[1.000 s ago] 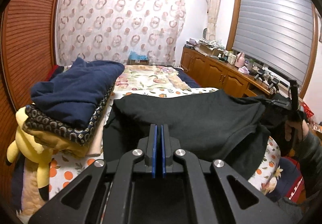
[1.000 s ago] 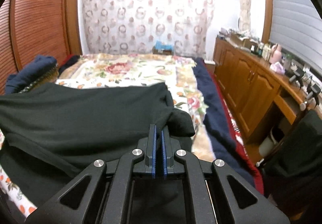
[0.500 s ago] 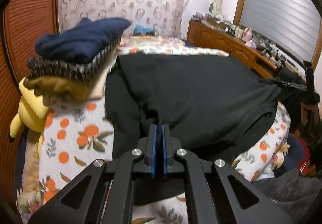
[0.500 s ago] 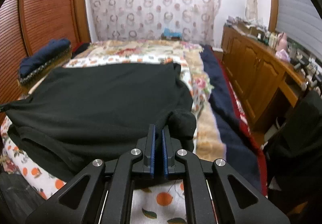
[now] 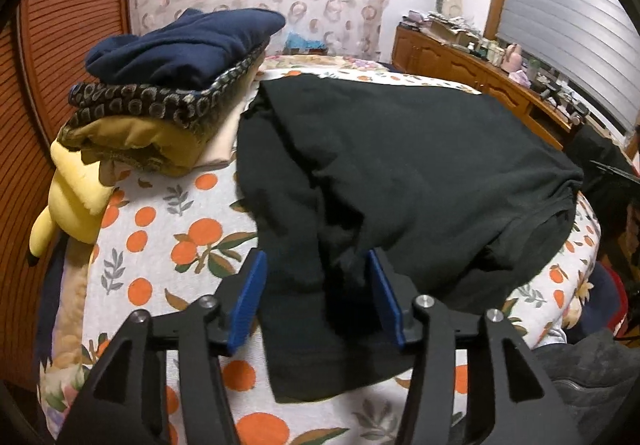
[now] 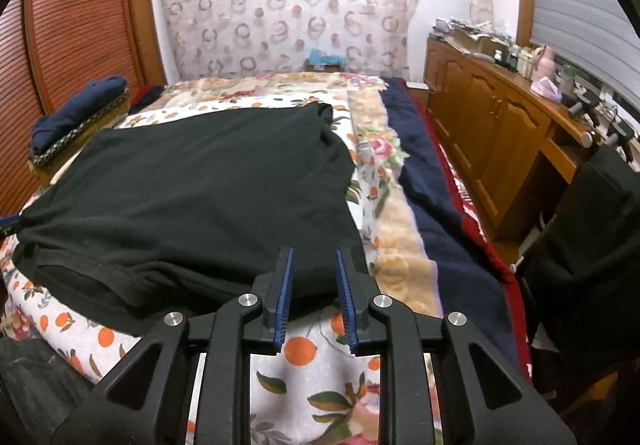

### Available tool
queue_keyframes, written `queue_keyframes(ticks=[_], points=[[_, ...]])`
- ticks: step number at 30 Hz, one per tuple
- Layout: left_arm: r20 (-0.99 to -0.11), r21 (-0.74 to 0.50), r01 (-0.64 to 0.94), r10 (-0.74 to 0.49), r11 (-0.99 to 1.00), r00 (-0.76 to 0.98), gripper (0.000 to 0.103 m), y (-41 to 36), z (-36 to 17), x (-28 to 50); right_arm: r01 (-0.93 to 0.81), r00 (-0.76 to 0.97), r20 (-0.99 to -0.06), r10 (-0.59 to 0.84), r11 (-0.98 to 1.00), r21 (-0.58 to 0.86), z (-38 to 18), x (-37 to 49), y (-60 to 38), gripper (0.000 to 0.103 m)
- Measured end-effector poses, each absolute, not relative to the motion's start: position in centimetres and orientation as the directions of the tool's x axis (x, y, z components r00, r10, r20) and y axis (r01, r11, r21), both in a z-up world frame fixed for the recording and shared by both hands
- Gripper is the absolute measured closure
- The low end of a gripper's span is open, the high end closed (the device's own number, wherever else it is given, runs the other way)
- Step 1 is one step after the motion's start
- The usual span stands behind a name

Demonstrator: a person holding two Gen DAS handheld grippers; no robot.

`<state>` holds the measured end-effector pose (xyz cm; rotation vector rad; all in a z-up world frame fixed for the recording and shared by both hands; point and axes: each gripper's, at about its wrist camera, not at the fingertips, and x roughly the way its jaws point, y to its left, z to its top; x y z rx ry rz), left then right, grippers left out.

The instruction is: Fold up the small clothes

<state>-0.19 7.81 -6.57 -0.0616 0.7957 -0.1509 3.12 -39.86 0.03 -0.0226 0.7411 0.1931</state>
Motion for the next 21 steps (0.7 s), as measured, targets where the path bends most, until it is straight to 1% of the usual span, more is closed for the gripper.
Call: queue_keyframes(ticks=[6, 11, 15, 21], points=[[-0.723, -0.123, 0.092, -0.153, 0.988, 0.674, 0.049, 8.4, -7.5, 0.2, -0.212, 0.731, -0.654, 0.193, 0.976, 0.051, 0.3, 3.3, -38.7, 0.078], [-0.731, -0.128, 0.089, -0.154, 0.988, 0.665, 0.049, 8.5, -7.8, 0.3, -0.261, 0.724, -0.645, 0.243, 0.963, 0.069, 0.2, 4.0, -36.5, 0.076], [-0.735, -0.132, 0.088, -0.157, 0.987, 0.660, 0.049, 8.4, -7.9, 0.3, -0.307, 0.711, -0.641, 0.289, 0.948, 0.086, 0.0, 4.6, -34.2, 0.067], [-0.735, -0.139, 0.090, -0.163, 0.986, 0.658, 0.049, 8.3, -8.0, 0.4, -0.411, 0.663, -0.647, 0.376, 0.906, 0.105, -0.5, 5.4, -29.4, 0.061]])
